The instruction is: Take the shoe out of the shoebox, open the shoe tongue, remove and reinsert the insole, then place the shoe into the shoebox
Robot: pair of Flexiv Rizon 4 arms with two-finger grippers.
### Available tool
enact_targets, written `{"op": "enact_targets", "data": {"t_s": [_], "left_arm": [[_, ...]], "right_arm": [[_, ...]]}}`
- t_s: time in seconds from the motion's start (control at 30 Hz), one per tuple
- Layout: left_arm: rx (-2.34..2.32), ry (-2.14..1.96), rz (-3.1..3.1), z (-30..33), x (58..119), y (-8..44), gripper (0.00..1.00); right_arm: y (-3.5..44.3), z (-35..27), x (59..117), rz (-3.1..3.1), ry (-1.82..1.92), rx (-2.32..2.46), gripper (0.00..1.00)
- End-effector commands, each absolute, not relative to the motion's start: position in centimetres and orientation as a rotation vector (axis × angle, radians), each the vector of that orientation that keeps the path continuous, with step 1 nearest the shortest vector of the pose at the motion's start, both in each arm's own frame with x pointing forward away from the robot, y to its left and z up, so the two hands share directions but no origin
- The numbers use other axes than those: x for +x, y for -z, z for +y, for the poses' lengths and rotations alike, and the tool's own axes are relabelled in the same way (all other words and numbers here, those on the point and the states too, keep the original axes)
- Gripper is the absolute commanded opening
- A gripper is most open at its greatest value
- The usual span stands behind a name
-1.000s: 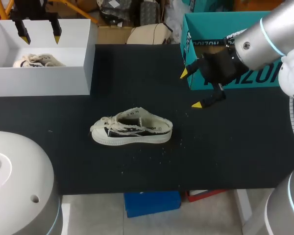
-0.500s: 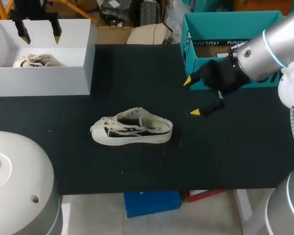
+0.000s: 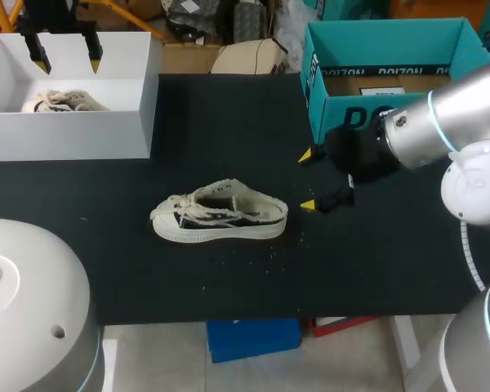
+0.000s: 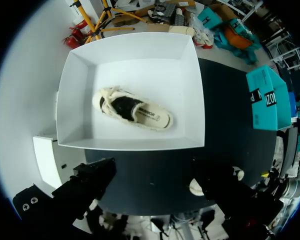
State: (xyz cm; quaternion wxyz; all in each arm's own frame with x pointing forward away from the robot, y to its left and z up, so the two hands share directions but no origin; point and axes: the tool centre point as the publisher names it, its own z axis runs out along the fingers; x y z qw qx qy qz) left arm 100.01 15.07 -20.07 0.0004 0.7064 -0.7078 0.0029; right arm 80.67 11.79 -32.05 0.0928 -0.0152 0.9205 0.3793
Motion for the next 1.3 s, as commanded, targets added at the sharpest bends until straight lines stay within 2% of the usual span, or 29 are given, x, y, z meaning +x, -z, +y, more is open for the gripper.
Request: {"op": "enact_targets", "data": {"t_s": [0.03, 0.63, 1.3], "left_arm": [[2.219, -0.006, -2.223, 15.1, 100.0, 20.0, 1.00], [2.219, -0.006, -2.223, 15.1, 100.0, 20.0, 1.00], [2.219, -0.006, -2.223, 15.1, 100.0, 20.0, 1.00]], "right_arm": [[34.9, 13.8, 81.2, 2.718, -1.176, -0.030, 1.00], [39.7, 16.7, 81.0, 2.718, -1.305, 0.091, 1.00], [42.7, 18.4, 81.2, 2.696, -1.422, 0.132, 1.00]]}}
